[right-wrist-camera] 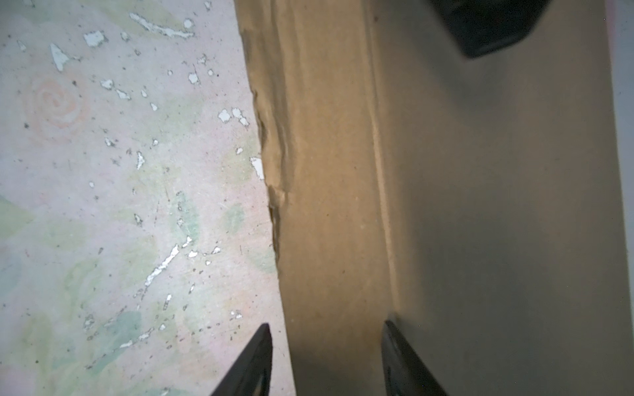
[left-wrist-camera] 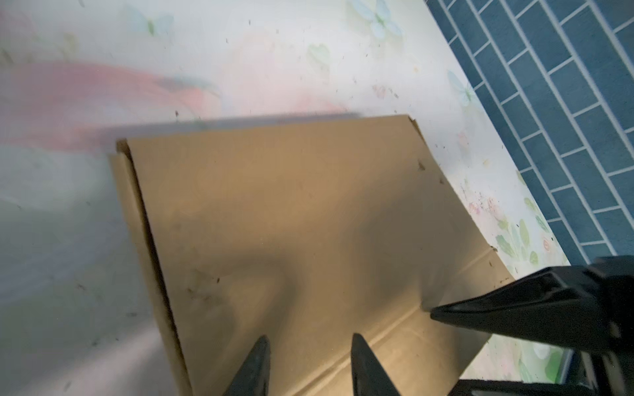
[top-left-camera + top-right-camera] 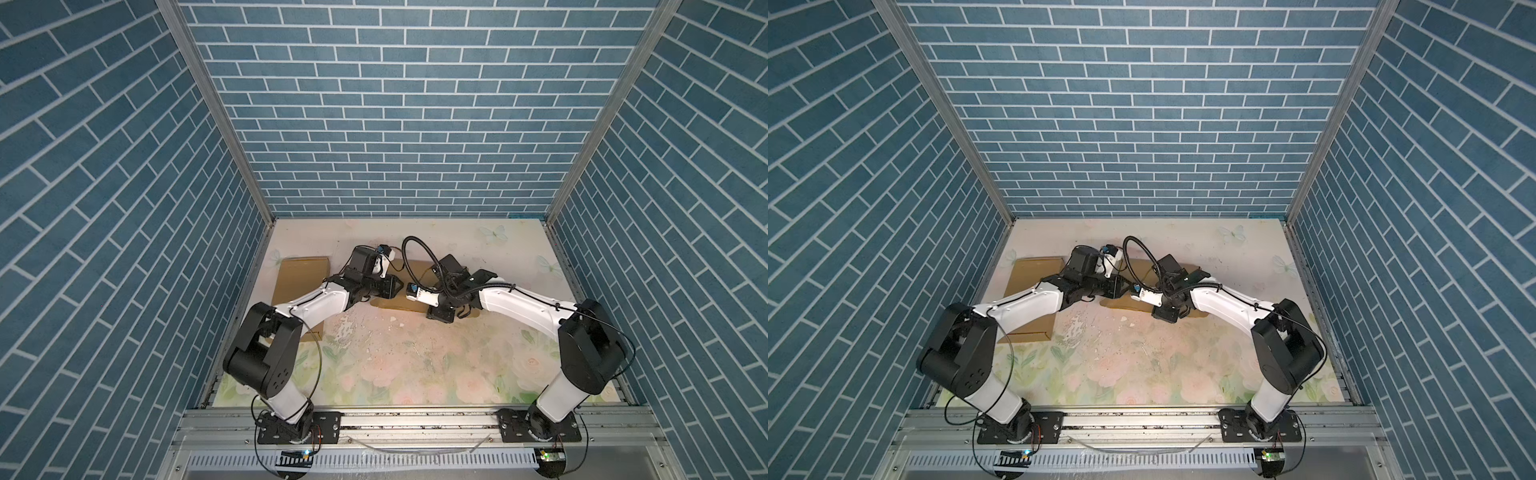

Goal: Fold the paper box

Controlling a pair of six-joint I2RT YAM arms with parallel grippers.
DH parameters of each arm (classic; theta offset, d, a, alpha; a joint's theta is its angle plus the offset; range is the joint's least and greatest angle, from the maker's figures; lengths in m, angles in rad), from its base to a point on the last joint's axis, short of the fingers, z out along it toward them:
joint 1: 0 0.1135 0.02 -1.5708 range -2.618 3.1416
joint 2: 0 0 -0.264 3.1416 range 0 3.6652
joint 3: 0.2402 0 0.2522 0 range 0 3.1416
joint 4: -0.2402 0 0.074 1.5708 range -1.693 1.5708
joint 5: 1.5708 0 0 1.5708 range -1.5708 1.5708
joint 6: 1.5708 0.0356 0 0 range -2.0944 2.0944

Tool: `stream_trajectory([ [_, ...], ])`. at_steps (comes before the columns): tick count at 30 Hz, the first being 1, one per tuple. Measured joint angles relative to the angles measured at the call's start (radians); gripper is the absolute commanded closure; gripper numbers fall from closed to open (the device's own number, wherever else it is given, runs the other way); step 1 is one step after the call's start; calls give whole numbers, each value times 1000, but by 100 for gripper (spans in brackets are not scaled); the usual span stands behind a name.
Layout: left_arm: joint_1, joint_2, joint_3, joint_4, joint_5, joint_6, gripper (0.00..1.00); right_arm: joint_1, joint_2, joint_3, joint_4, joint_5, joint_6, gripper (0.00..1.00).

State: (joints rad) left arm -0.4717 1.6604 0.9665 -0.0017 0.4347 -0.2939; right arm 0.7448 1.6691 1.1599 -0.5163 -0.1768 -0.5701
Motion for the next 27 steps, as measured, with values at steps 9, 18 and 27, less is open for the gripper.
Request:
stream_trajectory([
  [9,0,34,-18,22,10,-12,62,-52,-34,-64,77,-30,127,47],
  [18,8,-40,25,-51,-32,4,47,-234,-274,-161,219,-17,447,43],
  [27,112,-42,101,-98,-64,1,24,-472,-311,-205,208,-53,818,18],
])
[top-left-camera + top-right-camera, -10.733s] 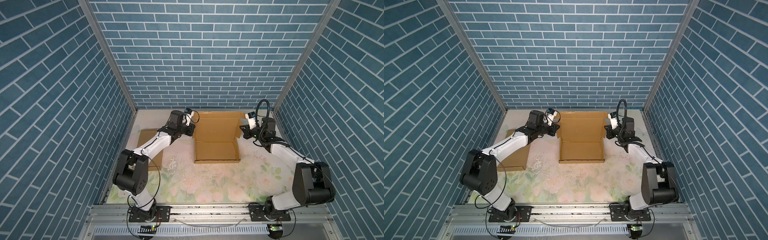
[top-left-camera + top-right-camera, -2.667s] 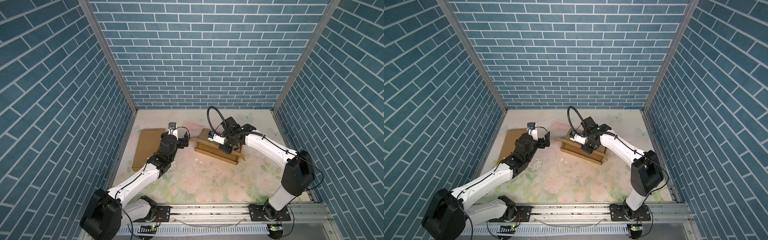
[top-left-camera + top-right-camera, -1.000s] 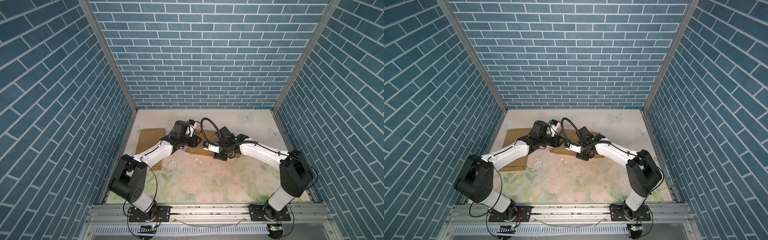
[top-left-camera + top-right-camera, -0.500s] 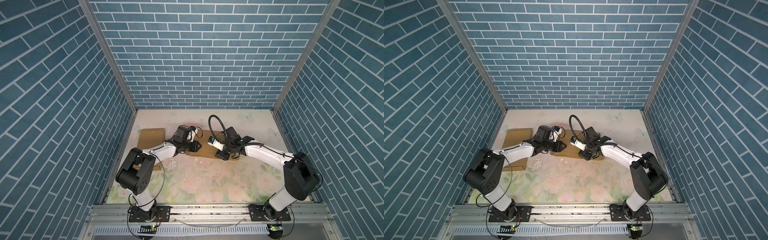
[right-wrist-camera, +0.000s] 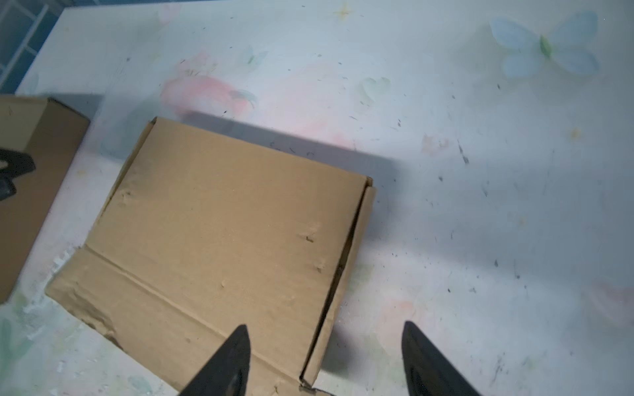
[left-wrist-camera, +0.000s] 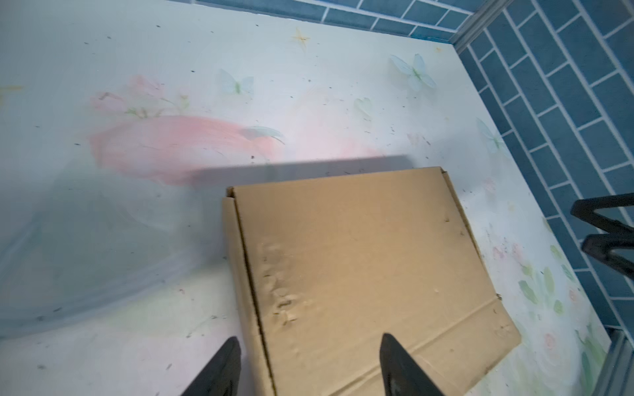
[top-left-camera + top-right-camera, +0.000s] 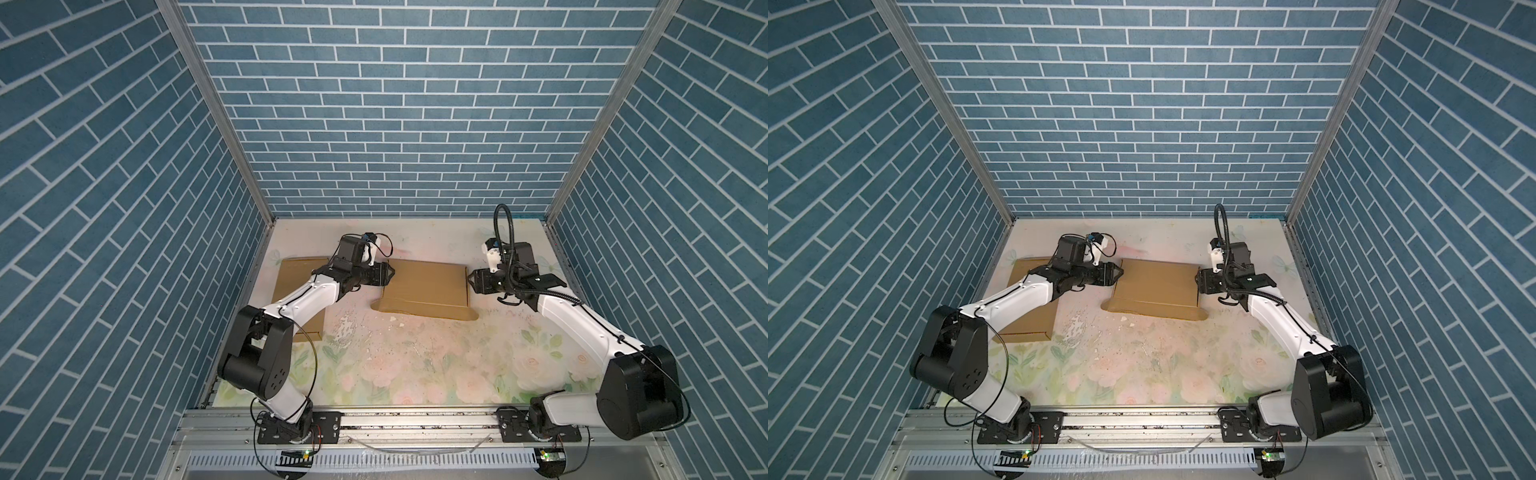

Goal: Fold the paper box

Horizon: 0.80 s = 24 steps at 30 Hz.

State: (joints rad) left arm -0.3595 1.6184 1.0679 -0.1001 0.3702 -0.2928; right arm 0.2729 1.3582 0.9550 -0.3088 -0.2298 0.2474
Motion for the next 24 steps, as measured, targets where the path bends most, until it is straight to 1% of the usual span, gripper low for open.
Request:
stream_trajectory([
  [2,15,34,13,2,1,-8,21,-47,9,-25,20,-61,69,11],
  [4,19,79,15,10,11,-20,21,-86,37,-47,37,-121,128,7],
  [7,19,151,16,17,35,-43,22,-100,93,-56,50,-184,177,6],
  [11,19,239,21,47,77,-77,27,-101,119,-66,67,-233,207,6],
  [14,27,268,23,93,123,-103,35,-105,121,-82,83,-258,218,5],
  [18,52,285,19,147,179,-132,55,-119,132,-105,97,-297,220,4],
  [19,63,289,18,159,198,-137,58,-124,136,-112,100,-307,220,4],
  [24,105,320,16,197,275,-154,71,-138,155,-140,112,-364,231,3],
])
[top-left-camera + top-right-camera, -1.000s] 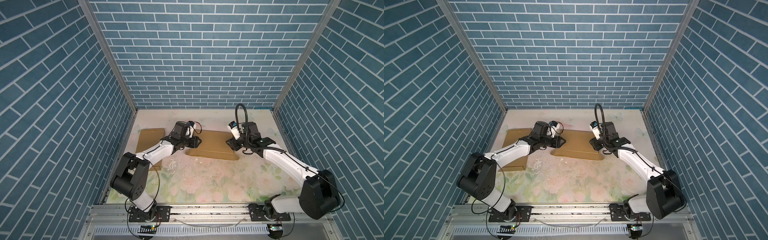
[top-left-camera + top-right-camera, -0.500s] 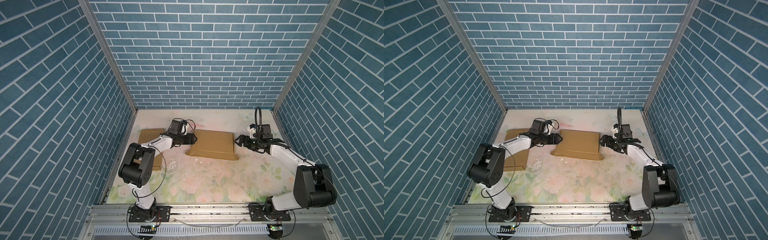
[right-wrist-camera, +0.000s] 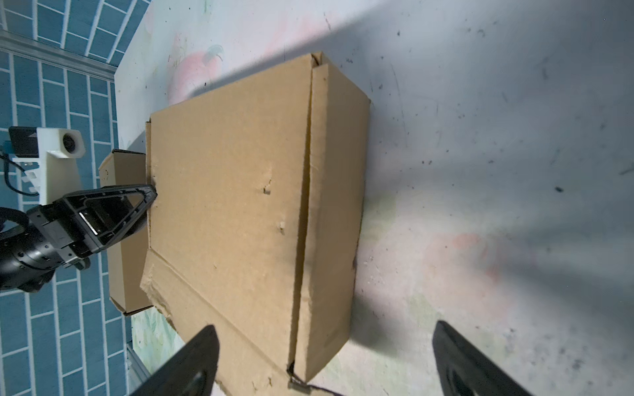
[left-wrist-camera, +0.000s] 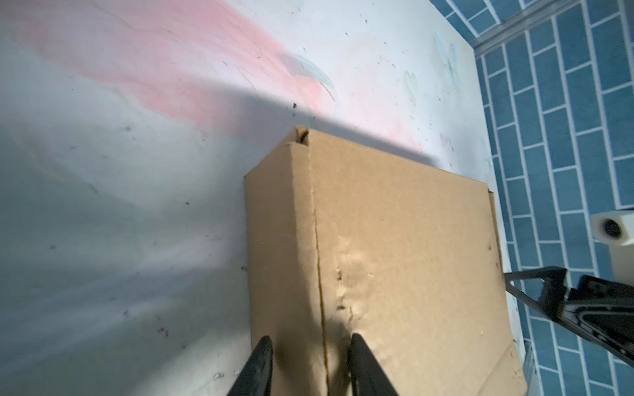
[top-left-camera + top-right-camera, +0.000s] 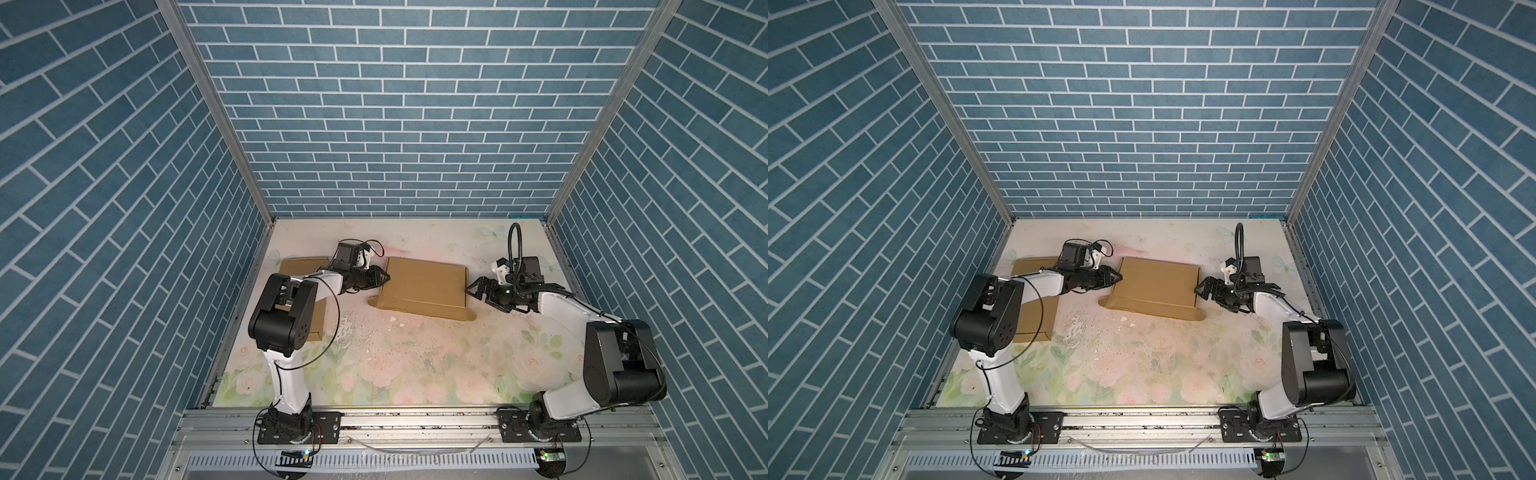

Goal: Fold the paper box

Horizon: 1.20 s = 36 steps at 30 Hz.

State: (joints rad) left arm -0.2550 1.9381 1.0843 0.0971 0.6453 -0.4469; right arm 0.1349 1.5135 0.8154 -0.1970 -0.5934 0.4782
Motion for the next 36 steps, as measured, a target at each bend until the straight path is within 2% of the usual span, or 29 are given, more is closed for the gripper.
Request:
stream_trajectory([
  [5,24,31,23,-3,77,-2,78,0,15,-6,43,-59,47,3],
  [14,51,65,67,-47,142,14,79,3,71,-19,121,-129,123,3],
  [22,57,70,69,-48,158,14,79,32,152,-20,218,-179,176,13],
  [26,58,71,69,-46,161,13,75,66,206,-19,292,-193,237,21],
  [36,75,41,2,41,129,-91,53,98,234,-51,510,-208,425,42],
])
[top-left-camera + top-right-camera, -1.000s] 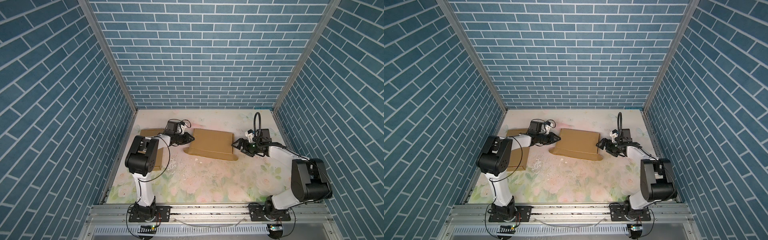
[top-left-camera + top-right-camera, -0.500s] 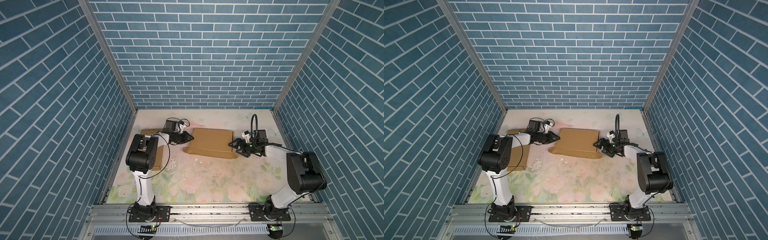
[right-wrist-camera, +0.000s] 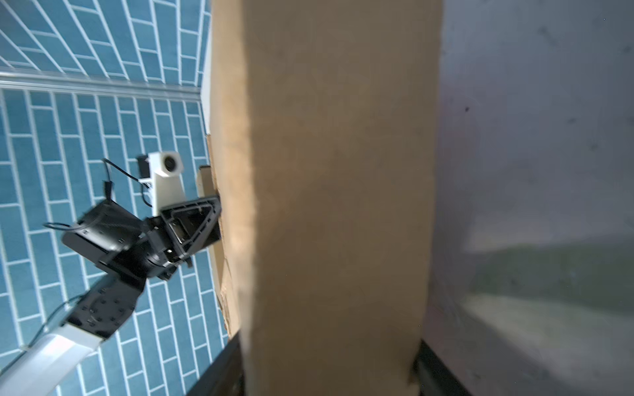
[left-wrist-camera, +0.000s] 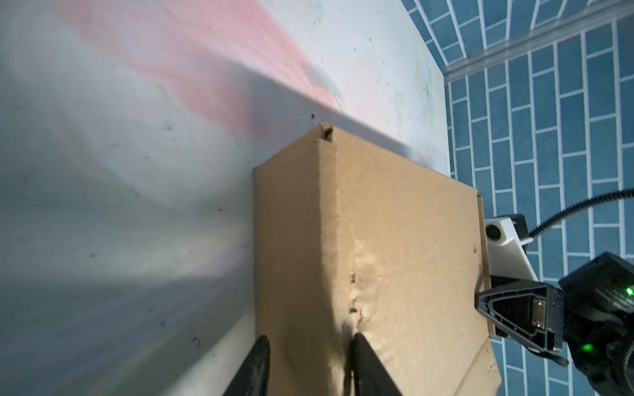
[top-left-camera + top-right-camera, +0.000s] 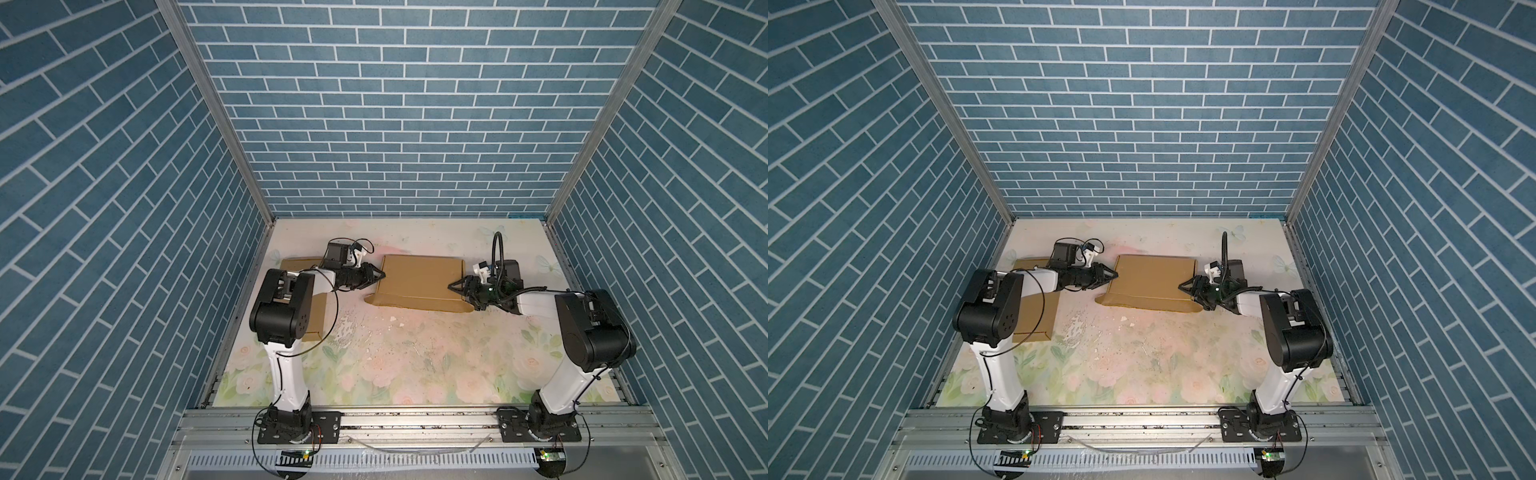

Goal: Fold the paper box

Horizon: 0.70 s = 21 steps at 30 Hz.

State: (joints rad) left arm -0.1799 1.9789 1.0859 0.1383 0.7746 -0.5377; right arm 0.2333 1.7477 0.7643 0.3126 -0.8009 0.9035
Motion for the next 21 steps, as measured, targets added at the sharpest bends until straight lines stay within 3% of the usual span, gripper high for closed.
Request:
stream_trajectory([
  [7,0,-198,-82,-71,-86,-24,42,2,-12,-14,49,-34,121,50],
  [12,-23,-426,-76,-211,-235,92,39,-4,-31,-14,27,-68,208,51],
  [16,-143,-567,-49,-340,-433,275,35,-5,-62,-11,-26,-100,256,51],
  [21,-363,-708,-52,-414,-621,564,29,-5,-99,-10,-82,-149,311,51],
])
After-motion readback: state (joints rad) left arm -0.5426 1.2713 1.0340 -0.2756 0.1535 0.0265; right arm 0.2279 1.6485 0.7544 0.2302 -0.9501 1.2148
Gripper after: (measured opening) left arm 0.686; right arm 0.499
